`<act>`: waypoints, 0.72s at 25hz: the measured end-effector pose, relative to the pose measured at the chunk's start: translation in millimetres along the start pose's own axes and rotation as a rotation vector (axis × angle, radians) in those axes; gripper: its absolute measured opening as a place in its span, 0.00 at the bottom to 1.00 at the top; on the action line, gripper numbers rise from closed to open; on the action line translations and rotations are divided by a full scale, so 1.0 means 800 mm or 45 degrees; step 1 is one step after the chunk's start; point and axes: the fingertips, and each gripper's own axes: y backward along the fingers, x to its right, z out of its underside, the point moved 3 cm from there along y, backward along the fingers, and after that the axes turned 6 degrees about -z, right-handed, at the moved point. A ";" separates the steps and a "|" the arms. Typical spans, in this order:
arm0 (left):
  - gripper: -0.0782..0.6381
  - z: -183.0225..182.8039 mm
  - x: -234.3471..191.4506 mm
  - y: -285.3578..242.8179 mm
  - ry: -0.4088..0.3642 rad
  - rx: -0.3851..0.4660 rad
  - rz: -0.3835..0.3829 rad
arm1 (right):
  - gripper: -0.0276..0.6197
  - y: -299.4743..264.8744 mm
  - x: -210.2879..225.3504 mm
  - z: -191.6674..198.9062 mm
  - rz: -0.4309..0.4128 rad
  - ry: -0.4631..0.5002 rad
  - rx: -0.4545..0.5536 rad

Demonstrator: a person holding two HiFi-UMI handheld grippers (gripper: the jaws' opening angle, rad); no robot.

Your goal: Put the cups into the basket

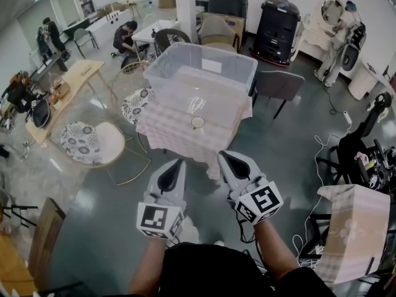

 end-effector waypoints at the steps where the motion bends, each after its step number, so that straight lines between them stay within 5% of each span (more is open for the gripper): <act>1: 0.12 -0.001 -0.008 -0.008 -0.002 0.002 0.004 | 0.05 -0.011 0.004 0.000 0.002 0.002 0.002; 18: 0.12 -0.004 -0.156 -0.093 0.032 0.009 0.102 | 0.05 -0.165 0.033 0.003 0.104 0.028 0.001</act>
